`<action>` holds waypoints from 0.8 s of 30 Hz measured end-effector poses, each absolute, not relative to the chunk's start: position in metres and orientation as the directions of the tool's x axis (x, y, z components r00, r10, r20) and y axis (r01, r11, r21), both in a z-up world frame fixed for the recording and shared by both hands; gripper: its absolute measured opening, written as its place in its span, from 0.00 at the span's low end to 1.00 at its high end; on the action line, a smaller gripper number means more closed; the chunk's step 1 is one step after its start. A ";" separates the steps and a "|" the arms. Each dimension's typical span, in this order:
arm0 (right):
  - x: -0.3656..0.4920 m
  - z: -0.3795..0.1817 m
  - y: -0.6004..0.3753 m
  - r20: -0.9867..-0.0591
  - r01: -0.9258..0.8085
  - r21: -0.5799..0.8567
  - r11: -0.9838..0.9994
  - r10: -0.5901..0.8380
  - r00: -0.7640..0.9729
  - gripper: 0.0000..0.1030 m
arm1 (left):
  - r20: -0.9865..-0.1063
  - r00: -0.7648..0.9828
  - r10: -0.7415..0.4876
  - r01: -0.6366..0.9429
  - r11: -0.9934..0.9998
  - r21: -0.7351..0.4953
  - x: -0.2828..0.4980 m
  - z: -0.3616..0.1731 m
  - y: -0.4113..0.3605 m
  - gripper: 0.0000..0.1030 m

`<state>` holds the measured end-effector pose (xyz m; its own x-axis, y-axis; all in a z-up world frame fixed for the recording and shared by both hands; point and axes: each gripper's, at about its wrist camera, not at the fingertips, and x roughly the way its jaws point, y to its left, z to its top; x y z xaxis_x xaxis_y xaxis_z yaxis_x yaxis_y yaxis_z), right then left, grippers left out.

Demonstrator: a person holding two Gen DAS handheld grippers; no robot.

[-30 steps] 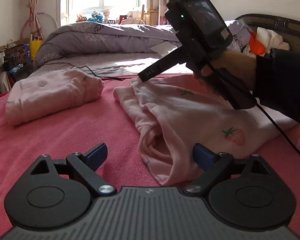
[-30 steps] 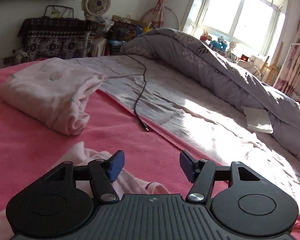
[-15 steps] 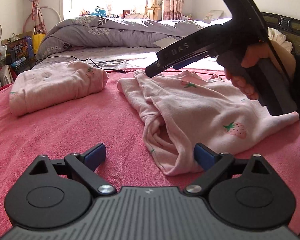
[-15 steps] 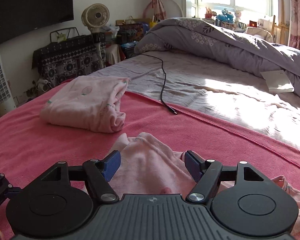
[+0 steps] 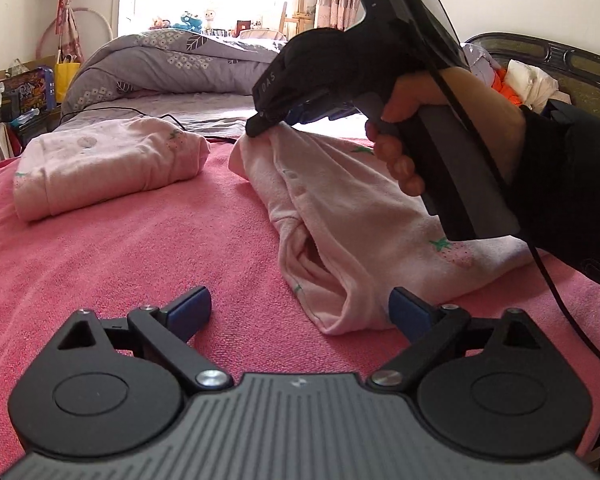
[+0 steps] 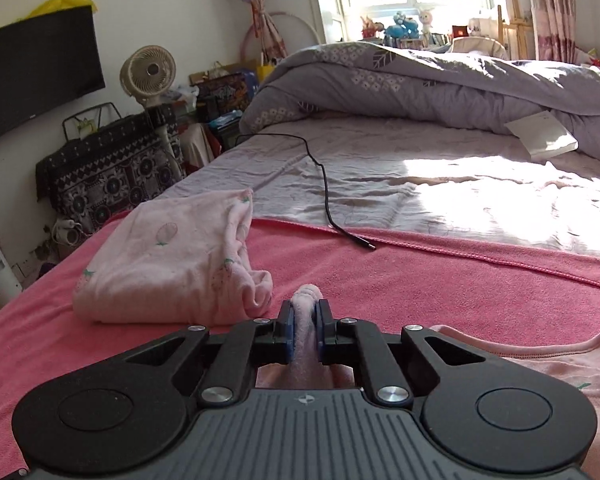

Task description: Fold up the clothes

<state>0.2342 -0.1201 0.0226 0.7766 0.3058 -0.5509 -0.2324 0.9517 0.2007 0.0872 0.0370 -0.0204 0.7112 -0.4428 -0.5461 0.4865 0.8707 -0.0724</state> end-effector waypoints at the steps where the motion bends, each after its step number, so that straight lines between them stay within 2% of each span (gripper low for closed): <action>1: 0.238 0.021 -0.115 -0.549 -0.247 0.199 0.948 0.317 0.773 0.12 | -0.547 0.711 -0.443 0.486 0.871 -0.072 0.087 -0.020 0.036 0.94; 4: 0.260 -0.007 -0.099 -0.627 -0.267 0.144 0.953 0.296 0.720 0.13 | -0.546 0.710 -0.444 0.487 0.870 -0.074 0.087 -0.021 0.036 0.94; 6: 0.265 -0.020 -0.103 -0.623 -0.281 0.192 0.940 0.338 0.705 0.15 | -0.547 0.709 -0.445 0.488 0.870 -0.075 0.087 -0.021 0.036 0.95; 7: 0.263 -0.016 -0.109 -0.613 -0.295 0.236 0.926 0.377 0.694 0.22 | -0.547 0.709 -0.446 0.488 0.870 -0.076 0.087 -0.021 0.036 0.95; 10: 0.246 0.003 -0.135 -0.559 -0.313 0.359 0.879 0.471 0.682 0.66 | -0.547 0.710 -0.444 0.486 0.871 -0.075 0.087 -0.021 0.036 0.96; 11: 0.236 0.011 -0.144 -0.541 -0.318 0.363 0.876 0.476 0.693 0.67 | -0.546 0.711 -0.443 0.485 0.871 -0.075 0.087 -0.021 0.036 0.96; 14: 0.193 0.033 -0.176 -0.517 -0.352 0.239 0.905 0.426 0.743 0.67 | -0.532 0.720 -0.445 0.476 0.875 -0.088 0.086 -0.020 0.038 0.96; 16: 0.159 0.034 -0.191 -0.517 -0.340 0.096 0.936 0.338 0.786 0.67 | -0.479 0.750 -0.456 0.455 0.881 -0.127 0.084 -0.015 0.049 0.96; 19: 0.118 0.012 -0.190 -0.559 -0.347 -0.099 0.933 0.236 0.795 0.65 | -0.383 0.817 -0.432 0.359 0.900 -0.249 0.082 -0.001 0.077 0.96; 21: 0.097 -0.015 -0.170 -0.603 -0.422 -0.166 0.891 0.247 0.759 0.57 | -0.335 0.866 -0.372 0.271 0.911 -0.310 0.080 0.010 0.093 0.96; 22: 0.083 -0.024 -0.158 -0.579 -0.452 -0.200 0.870 0.267 0.770 0.45 | -0.326 0.882 -0.340 0.239 0.919 -0.313 0.080 0.014 0.095 0.96; 23: 0.071 -0.027 -0.146 -0.545 -0.472 -0.255 0.844 0.278 0.791 0.38 | -0.321 0.894 -0.314 0.216 0.928 -0.304 0.080 0.019 0.094 0.96; 24: 0.061 -0.026 -0.137 -0.535 -0.522 -0.283 0.805 0.319 0.782 0.38 | -0.318 0.899 -0.299 0.209 0.934 -0.289 0.083 0.024 0.091 0.96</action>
